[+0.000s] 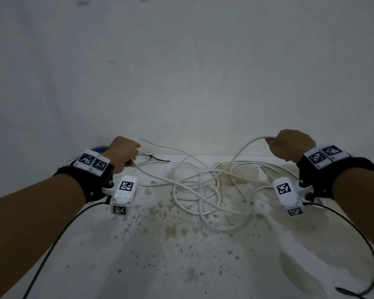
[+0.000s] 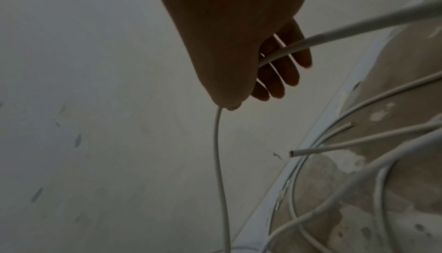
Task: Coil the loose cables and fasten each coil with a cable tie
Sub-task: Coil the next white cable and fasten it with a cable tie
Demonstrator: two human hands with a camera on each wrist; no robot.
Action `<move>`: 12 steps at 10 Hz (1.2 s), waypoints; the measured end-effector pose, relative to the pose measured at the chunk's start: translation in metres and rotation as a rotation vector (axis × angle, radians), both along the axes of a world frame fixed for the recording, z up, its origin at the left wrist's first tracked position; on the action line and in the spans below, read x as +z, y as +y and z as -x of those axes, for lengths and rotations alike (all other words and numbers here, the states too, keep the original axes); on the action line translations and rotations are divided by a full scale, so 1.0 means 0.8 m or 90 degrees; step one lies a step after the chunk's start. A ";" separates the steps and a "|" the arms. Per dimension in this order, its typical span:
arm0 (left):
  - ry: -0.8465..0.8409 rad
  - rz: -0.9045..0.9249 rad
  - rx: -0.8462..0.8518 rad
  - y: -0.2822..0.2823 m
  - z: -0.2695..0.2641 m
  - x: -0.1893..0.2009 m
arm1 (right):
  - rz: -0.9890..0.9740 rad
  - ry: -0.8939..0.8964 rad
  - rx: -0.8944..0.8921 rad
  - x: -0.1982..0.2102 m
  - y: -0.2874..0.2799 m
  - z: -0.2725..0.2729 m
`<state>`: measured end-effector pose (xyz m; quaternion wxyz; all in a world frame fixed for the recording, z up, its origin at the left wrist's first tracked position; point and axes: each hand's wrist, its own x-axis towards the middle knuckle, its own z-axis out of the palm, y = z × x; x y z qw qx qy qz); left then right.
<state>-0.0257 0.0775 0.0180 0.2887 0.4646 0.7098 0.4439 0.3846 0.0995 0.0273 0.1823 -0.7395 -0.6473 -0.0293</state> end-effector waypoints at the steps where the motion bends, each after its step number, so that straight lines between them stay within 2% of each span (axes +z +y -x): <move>1: 0.039 0.006 -0.023 -0.004 -0.015 -0.010 | -0.017 0.144 0.063 0.009 -0.006 0.002; 2: 0.251 0.088 -0.114 -0.009 -0.043 -0.015 | -0.070 0.330 0.163 0.030 -0.010 0.019; 3: 0.515 0.222 -0.196 -0.015 -0.072 -0.013 | -0.174 0.451 0.277 0.056 -0.018 0.041; 4: 0.484 0.116 -0.331 -0.023 -0.099 -0.009 | -0.255 0.472 0.400 0.082 -0.031 0.061; 5: 0.336 -0.024 -0.488 -0.026 -0.129 -0.002 | -0.289 0.494 0.468 0.102 -0.043 0.071; 6: 0.237 -0.062 -0.531 -0.030 -0.152 0.008 | -0.311 0.496 0.486 0.107 -0.049 0.066; 8: -0.072 0.014 -0.641 -0.056 -0.175 0.034 | -0.408 0.378 0.382 0.090 -0.048 0.047; 9: 0.070 -0.069 -0.643 -0.060 -0.177 0.043 | -0.431 0.327 0.278 0.081 -0.041 0.038; 10: 0.404 -0.210 -0.504 -0.045 -0.159 0.053 | -0.358 0.218 0.148 0.066 -0.033 0.025; 11: 0.497 -0.224 -0.418 -0.028 -0.130 0.051 | -0.250 0.144 0.083 0.044 -0.032 0.016; 12: 0.451 -0.244 -0.348 -0.021 -0.108 0.041 | -0.126 0.072 0.029 0.026 -0.034 0.015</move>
